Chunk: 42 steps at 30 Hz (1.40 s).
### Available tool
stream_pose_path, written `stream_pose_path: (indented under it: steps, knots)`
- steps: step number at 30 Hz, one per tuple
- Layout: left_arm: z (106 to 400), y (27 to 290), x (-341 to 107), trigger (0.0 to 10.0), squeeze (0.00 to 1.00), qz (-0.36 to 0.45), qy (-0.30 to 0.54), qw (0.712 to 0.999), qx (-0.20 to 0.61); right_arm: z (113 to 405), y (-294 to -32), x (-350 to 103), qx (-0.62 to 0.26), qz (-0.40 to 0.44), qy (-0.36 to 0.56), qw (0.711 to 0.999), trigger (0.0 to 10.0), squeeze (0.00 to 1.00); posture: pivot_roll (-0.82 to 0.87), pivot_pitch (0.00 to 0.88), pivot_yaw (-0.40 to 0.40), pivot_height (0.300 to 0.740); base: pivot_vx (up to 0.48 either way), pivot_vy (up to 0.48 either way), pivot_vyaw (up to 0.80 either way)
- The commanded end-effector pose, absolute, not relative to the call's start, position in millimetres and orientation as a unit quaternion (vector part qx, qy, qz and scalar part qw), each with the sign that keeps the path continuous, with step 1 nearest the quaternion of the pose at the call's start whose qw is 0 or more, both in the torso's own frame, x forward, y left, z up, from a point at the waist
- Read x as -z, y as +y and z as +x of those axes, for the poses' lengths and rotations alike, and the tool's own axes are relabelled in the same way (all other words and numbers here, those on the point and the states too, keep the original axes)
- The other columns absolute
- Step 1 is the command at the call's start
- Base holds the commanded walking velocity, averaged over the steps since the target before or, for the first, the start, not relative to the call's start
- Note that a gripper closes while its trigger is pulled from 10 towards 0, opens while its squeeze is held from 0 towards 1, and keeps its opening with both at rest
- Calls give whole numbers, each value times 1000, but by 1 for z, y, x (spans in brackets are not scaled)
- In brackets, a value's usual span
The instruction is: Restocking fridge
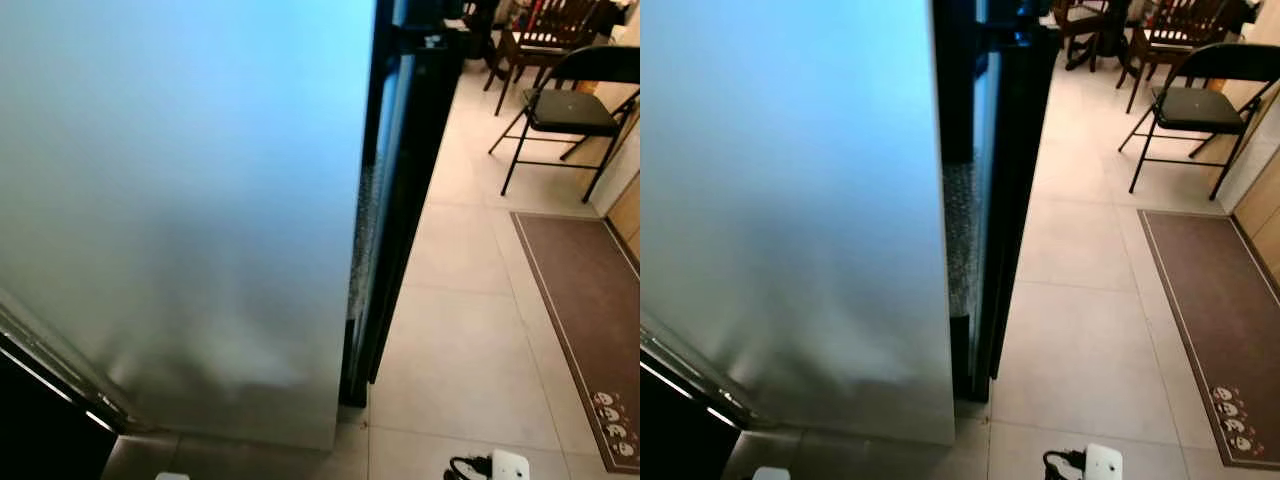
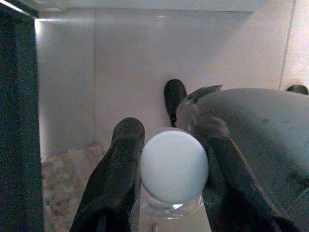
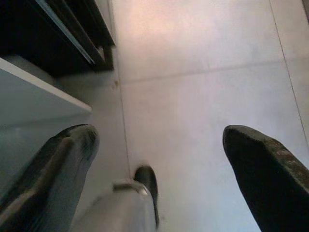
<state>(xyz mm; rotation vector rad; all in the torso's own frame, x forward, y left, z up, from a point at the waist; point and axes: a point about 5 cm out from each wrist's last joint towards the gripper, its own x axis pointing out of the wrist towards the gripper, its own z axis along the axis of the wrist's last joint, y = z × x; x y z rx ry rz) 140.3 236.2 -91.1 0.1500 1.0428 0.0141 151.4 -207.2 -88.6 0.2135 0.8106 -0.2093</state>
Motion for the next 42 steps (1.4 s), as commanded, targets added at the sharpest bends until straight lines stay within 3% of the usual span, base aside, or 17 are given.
stream_pose_path:
  steps: [1,2,4,7,14,17,20,31,36,42]
  knots:
    - [134,240,93,10000,0,77,505,860,-11,149,-213,87,115,93,377,914,10000,0,14,7,-16,740,0,0,0]
    - [133,240,93,10000,0,77,506,859,-11,149,-214,86,119,91,370,917,10000,0,9,2,-16,740,0,0,0]
    - [130,239,94,10000,0,78,509,857,-13,230,-239,35,104,61,249,961,10000,0,5,0,-20,740,0,0,0]
    - [127,238,96,10000,0,77,512,855,-18,250,-241,14,95,55,190,976,10000,0,-1,0,-30,740,0,0,0]
    - [120,236,98,10000,0,71,515,854,-34,273,-228,-18,54,49,91,993,10000,0,-6,0,-38,740,0,0,0]
    - [117,237,99,10000,0,72,517,852,-37,280,-215,-32,15,30,55,998,10000,0,-11,0,-36,740,0,0,0]
    - [114,238,99,10000,0,73,516,852,-43,289,-186,-51,-38,41,26,998,10000,0,-28,0,-39,740,0,0,0]
    - [117,231,100,10000,0,66,515,853,-46,335,-165,-89,-44,35,11,998,10000,0,-10,0,-23,740,0,0,0]
    - [117,228,101,10000,0,59,515,854,-54,349,-160,-101,-24,55,5,998,10000,0,-10,0,-24,740,0,0,0]
    - [116,227,102,10000,0,60,516,853,-54,361,-145,-114,-58,61,-1,996,10000,0,4,0,-28,740,0,0,0]
